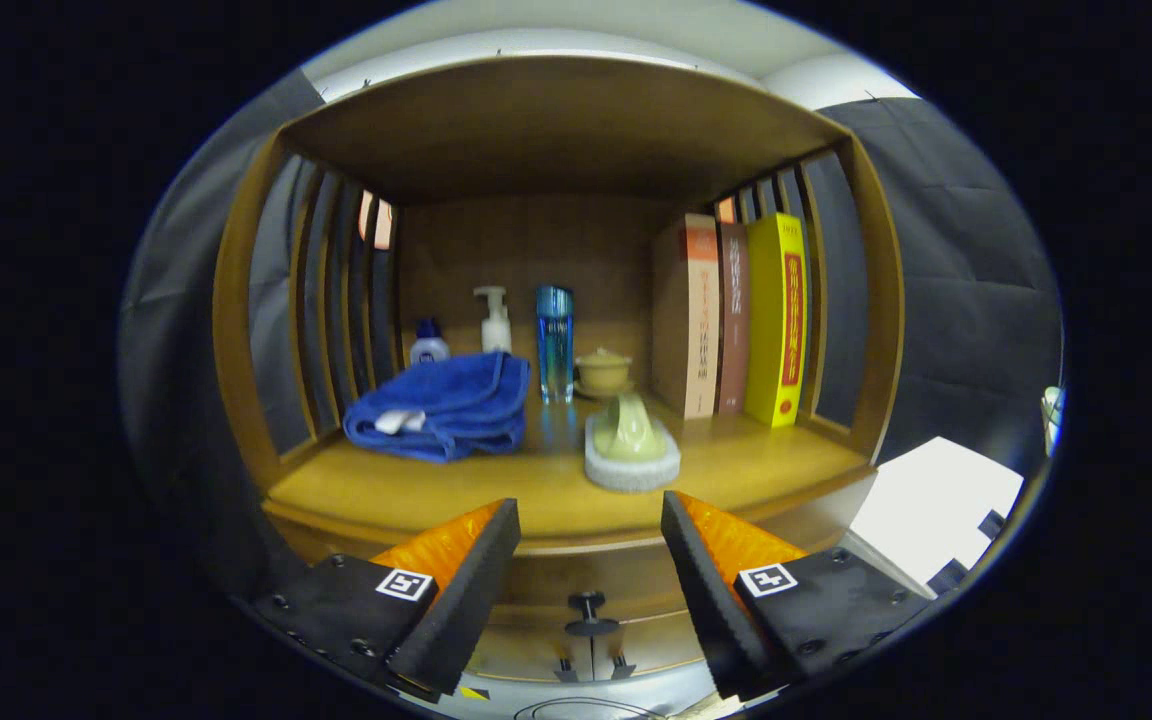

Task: Pull open the drawer, take out the items inside it, and place them on the countertop above the cabinet.

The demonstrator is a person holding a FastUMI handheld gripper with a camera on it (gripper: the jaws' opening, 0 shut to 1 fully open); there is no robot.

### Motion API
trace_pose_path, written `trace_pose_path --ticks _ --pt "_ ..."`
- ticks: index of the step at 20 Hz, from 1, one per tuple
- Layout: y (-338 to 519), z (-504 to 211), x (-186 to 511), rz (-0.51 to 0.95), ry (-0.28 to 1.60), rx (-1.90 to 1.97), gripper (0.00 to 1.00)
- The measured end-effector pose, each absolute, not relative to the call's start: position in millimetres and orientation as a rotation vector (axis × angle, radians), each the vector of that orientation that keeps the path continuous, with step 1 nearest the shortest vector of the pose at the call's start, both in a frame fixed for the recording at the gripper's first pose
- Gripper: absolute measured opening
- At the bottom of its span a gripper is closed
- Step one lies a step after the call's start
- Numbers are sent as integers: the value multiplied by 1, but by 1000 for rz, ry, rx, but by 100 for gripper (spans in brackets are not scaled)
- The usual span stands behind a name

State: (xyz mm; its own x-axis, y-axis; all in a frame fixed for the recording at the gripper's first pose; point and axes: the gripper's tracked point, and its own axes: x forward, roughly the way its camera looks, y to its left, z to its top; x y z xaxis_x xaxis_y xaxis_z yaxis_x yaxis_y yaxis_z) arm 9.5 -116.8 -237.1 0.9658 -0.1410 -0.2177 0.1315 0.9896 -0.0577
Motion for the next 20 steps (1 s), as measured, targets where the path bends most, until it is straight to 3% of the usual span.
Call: trace_pose_path --ticks 6,12,20 --pt "-86 -112 25 -98 132 -96 96" --pt "-47 -33 28 -30 83 -18 96" --pt "-26 -11 27 17 61 -53 96"
